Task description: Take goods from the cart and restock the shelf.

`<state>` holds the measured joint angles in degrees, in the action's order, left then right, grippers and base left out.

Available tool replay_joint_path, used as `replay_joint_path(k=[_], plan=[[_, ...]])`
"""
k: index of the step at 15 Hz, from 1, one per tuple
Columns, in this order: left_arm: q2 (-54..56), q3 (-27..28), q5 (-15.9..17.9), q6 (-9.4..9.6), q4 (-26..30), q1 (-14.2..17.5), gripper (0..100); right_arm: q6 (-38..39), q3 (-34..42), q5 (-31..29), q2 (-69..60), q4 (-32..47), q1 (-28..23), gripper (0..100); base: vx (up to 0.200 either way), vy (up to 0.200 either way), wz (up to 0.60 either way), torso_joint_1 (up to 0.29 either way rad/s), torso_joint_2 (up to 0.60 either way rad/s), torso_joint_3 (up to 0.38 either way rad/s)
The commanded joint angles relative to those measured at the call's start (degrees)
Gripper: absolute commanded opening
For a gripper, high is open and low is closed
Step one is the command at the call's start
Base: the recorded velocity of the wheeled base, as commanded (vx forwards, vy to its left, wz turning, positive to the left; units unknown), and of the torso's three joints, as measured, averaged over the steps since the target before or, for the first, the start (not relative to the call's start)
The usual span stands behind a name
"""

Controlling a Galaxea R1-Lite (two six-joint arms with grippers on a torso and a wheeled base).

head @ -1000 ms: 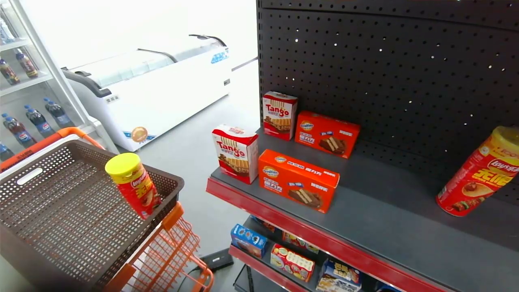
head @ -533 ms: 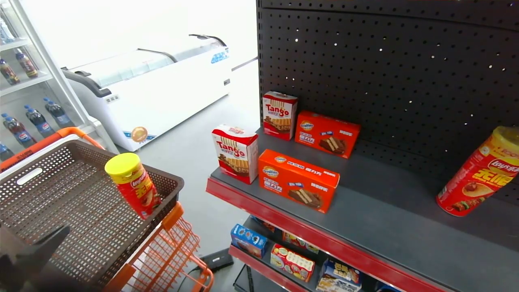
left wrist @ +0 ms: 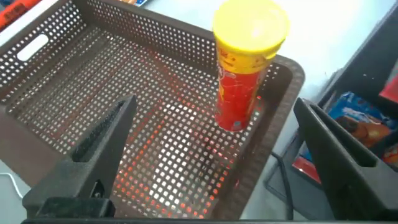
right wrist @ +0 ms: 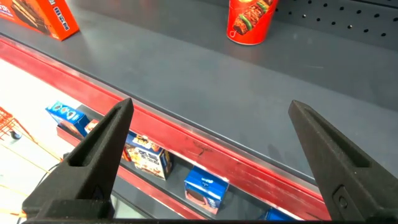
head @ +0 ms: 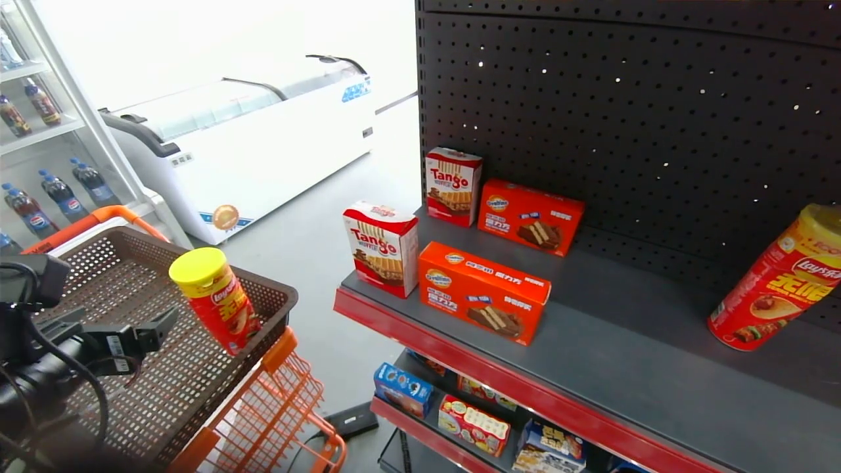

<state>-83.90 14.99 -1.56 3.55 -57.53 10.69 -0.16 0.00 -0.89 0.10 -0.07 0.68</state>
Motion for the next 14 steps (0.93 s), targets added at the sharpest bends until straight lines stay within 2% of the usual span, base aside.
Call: replay_joint_path(k=[1,3,5,8,10,14], plan=[[-16.30,-1.28,-0.11,-0.21,-9.88,1.17,100,-0.02,0.00,0.01,0.08,-0.01,0.02,100,0.000,0.000,0.00,0.000,0.00,0.000],[-22.45,1.18,0.15,-0.56,-16.48,0.65,100,-0.02,0.00,0.01,0.08,-0.01,0.02,100,0.000,0.000,0.00,0.000,0.00,0.000],[-27.55,5.48,0.33,-0.38,-20.08,-1.02,100,-0.02,0.00,0.01,0.08,-0.01,0.02,100,0.000,0.000,0.00,0.000,0.00,0.000],[-33.09,11.72,0.42,0.50,-21.40,-2.87,100,-0.02,0.00,0.01,0.08,-0.01,0.02,100,0.000,0.000,0.00,0.000,0.00,0.000],[-35.11,13.22,0.51,0.50,-21.40,-3.92,100,-0.02,0.00,0.01,0.08,-0.01,0.02,100,0.000,0.000,0.00,0.000,0.00,0.000],[-41.70,21.74,0.51,0.50,-21.49,-3.75,100,-0.02,0.00,0.01,0.08,-0.01,0.02,100,0.000,0.000,0.00,0.000,0.00,0.000]])
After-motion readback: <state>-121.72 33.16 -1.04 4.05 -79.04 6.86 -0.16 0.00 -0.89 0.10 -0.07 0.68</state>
